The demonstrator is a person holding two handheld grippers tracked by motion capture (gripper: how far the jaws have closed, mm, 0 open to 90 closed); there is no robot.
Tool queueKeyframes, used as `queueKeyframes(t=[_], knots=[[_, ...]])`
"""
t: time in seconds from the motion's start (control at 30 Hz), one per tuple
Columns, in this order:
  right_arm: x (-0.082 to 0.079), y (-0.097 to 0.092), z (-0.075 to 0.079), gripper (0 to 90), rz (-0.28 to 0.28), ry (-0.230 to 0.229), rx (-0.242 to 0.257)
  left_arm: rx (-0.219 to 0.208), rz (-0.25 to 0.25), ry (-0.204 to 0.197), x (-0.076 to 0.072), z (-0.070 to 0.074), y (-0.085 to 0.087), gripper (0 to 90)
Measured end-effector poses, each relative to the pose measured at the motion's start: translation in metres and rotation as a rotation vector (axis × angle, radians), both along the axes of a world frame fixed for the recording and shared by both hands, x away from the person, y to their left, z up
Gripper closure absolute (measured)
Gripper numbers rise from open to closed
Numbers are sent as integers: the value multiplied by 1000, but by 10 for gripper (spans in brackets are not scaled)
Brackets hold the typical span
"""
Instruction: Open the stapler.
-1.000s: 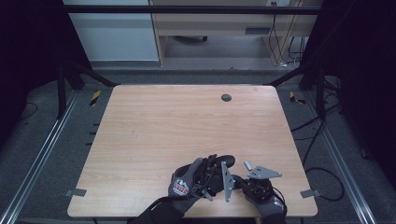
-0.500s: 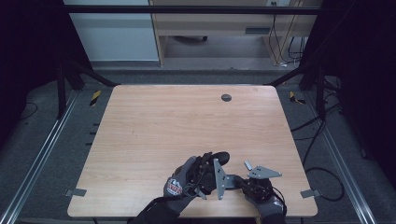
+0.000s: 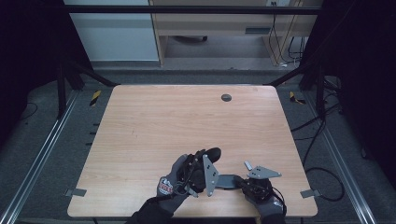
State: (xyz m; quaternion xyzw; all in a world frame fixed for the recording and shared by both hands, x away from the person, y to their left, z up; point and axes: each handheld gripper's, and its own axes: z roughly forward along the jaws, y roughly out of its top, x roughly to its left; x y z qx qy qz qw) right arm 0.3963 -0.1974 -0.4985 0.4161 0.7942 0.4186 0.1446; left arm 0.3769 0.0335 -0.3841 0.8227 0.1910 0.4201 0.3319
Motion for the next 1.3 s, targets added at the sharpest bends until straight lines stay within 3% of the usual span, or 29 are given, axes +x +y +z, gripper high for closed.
queueKeyframes(t=[0.1,0.53,1.07,1.3], knots=[[0,0,0,900,0,0,0,-5,3,-1,0,2,3,582],[0,0,0,900,-2,-3,-7,-95,29,25,-1,12,27,583],[-1,1,1,900,-3,-3,-12,-127,51,32,-2,16,40,580],[-1,0,1,900,-2,-4,-13,-164,71,42,-1,19,55,574]])
